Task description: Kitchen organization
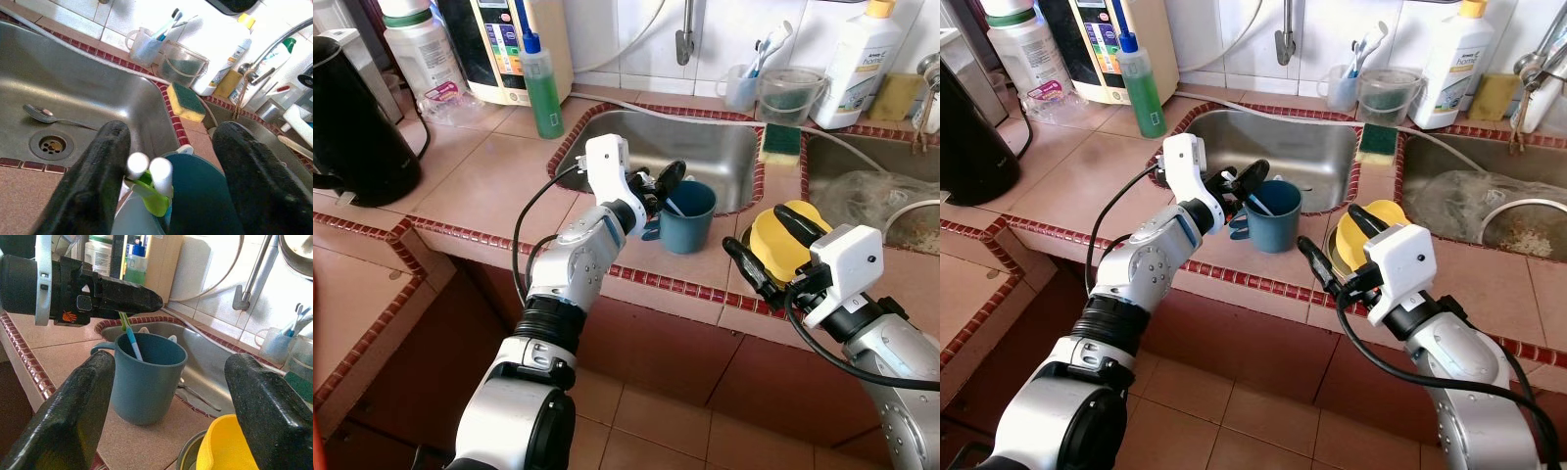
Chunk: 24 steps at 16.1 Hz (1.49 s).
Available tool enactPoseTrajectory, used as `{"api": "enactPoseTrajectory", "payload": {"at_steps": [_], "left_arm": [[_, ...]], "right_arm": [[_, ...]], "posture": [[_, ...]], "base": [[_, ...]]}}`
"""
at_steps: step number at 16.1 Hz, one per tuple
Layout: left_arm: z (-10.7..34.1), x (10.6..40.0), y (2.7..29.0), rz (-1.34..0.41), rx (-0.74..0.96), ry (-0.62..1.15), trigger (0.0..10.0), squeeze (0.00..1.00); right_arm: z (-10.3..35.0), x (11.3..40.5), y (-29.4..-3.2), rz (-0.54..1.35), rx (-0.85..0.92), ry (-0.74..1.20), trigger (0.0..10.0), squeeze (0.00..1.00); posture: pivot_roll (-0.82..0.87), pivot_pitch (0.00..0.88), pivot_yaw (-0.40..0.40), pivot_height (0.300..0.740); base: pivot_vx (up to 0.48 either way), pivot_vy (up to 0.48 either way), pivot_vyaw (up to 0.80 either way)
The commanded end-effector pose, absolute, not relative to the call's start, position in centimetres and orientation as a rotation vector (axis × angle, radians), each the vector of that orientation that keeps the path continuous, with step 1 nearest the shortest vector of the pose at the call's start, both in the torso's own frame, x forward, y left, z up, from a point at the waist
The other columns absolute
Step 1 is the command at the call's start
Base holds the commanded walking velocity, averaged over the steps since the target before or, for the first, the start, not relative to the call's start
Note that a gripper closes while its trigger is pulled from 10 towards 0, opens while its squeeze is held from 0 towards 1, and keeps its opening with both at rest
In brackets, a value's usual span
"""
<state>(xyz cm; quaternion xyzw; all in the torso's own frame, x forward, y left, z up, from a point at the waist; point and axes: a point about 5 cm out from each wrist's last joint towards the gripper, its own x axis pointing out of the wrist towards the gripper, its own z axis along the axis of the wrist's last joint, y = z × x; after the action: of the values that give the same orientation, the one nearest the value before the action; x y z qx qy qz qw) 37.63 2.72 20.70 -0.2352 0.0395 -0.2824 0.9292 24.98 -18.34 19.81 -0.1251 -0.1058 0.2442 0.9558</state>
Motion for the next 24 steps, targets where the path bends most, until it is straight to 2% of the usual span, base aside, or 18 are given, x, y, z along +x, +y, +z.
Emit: {"api": "enactPoseTrajectory", "payload": {"at_steps": [1,23,24], "left_arm": [[21.6,37.4,1.3,-0.619,-0.498,0.064,0.0,0.00],[22.7,37.3,1.0,-0.644,-0.482,0.031,0.0,0.00],[22.7,37.4,1.0,-0.643,-0.471,0.032,2.0,0.00]], "right_arm": [[20.2,24.8,-18.1,0.501,-0.264,-0.231,10.0,0.00],[20.3,25.6,-18.0,0.517,-0.284,-0.247,10.0,0.00],[20.3,25.6,-18.0,0.517,-0.285,-0.248,10.0,0.00]], "posture": [[-0.23,0.086,0.108,0.740],[-0.22,0.039,0.103,0.740],[-0.22,0.038,0.104,0.740]], "base": [[0.000,0.000,0.00],[0.000,0.000,0.00],[0.000,0.000,0.00]]}}
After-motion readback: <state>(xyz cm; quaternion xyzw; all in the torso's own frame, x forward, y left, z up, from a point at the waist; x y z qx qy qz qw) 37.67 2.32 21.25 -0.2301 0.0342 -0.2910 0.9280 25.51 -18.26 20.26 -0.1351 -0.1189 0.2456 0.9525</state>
